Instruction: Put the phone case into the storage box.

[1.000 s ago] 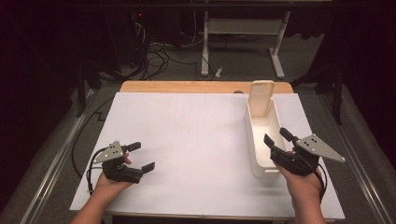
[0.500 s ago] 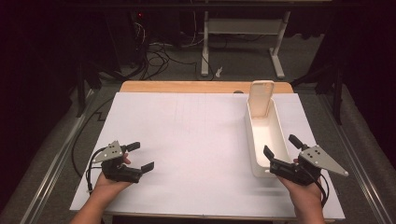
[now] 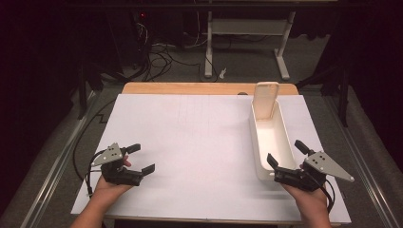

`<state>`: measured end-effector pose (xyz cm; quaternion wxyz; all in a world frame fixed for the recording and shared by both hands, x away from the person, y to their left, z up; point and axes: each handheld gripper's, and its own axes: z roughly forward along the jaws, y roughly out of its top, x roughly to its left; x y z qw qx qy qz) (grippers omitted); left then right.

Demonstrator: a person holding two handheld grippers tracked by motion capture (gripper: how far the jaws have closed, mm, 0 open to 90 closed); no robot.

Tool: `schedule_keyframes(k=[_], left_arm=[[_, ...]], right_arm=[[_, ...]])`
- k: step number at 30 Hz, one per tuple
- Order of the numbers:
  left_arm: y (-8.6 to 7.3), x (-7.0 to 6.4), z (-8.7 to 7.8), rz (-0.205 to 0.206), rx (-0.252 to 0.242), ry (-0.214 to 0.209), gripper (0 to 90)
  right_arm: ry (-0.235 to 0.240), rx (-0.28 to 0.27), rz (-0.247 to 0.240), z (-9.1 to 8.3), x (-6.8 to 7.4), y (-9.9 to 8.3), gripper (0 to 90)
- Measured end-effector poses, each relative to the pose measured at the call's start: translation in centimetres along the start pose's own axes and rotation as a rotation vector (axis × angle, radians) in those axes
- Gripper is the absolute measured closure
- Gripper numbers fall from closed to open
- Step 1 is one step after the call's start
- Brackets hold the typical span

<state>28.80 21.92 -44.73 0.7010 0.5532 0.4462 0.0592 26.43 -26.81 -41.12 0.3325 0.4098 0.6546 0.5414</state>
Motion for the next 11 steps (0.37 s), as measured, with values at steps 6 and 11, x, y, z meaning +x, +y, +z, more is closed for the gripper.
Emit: schedule_keyframes(k=[6, 11], left_arm=[[-0.07, 0.01, 0.04, 0.005, 0.009, 0.000, 2.3], [-0.02, 0.04, 0.01, 0.004, 0.004, 0.003, 2.3]], right_arm=[[-0.001, -0.004, 0.012, -0.10, -0.20, -0.13, 0.0], [-0.002, -0.018, 0.013, -0.25, -0.20, -0.06, 0.0]])
